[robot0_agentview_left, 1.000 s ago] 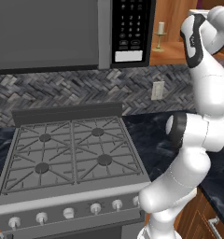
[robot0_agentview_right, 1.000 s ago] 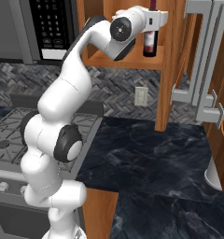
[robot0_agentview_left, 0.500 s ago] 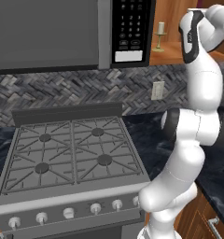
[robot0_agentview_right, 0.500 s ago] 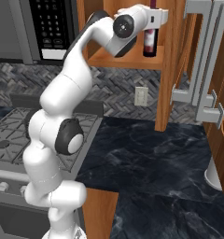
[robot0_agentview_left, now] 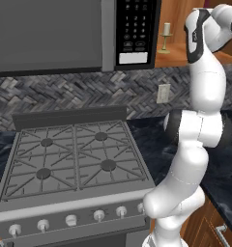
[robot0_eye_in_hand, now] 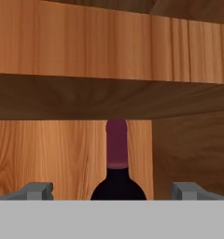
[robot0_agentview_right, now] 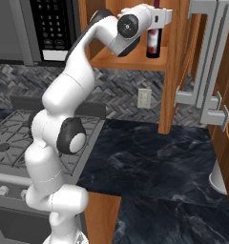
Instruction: Get the candle and the wine from the cabinet and move them to the dining counter.
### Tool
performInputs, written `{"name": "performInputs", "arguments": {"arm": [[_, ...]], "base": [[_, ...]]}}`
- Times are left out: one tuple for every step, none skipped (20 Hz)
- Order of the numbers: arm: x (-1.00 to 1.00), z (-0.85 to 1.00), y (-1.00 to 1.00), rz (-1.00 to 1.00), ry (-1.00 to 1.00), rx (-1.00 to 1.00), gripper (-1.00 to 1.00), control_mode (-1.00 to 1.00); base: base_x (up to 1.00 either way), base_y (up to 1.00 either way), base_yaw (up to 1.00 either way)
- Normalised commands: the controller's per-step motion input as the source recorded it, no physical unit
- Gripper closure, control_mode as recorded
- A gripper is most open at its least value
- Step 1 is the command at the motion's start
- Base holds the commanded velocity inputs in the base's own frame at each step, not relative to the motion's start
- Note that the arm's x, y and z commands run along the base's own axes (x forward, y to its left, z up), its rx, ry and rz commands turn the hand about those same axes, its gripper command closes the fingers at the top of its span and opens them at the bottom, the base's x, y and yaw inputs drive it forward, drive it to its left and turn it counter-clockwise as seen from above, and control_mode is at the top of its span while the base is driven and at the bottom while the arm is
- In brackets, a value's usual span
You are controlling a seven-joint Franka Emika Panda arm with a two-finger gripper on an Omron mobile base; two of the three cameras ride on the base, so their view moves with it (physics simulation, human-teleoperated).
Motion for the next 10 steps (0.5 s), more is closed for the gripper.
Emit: {"name": "performInputs", "arguments": {"arm": [[0.18, 0.00, 0.00, 0.00, 0.00, 0.00, -1.00, -1.00], [0.21, 0.00, 0.00, 0.00, 0.00, 0.00, -1.00, -1.00], [0.24, 0.00, 0.00, 0.00, 0.00, 0.00, -1.00, -1.00], [0.27, 0.00, 0.00, 0.00, 0.00, 0.00, -1.00, -1.00], [0.28, 0.00, 0.00, 0.00, 0.00, 0.00, -1.00, -1.00], [0.29, 0.00, 0.00, 0.00, 0.00, 0.00, -1.00, -1.00], [0.27, 0.00, 0.00, 0.00, 0.00, 0.00, -1.00, -1.00], [0.25, 0.00, 0.00, 0.00, 0.00, 0.00, -1.00, -1.00], [0.19, 0.00, -0.01, 0.00, 0.00, 0.00, -1.00, -1.00], [0.11, 0.00, -0.06, 0.00, 0.00, 0.00, -1.00, -1.00]], "base": [[0.00, 0.00, 0.00], [0.00, 0.00, 0.00], [0.00, 0.00, 0.00], [0.00, 0.00, 0.00], [0.00, 0.00, 0.00], [0.00, 0.00, 0.00], [0.00, 0.00, 0.00], [0.00, 0.00, 0.00], [0.00, 0.00, 0.00], [0.00, 0.00, 0.00]]}}
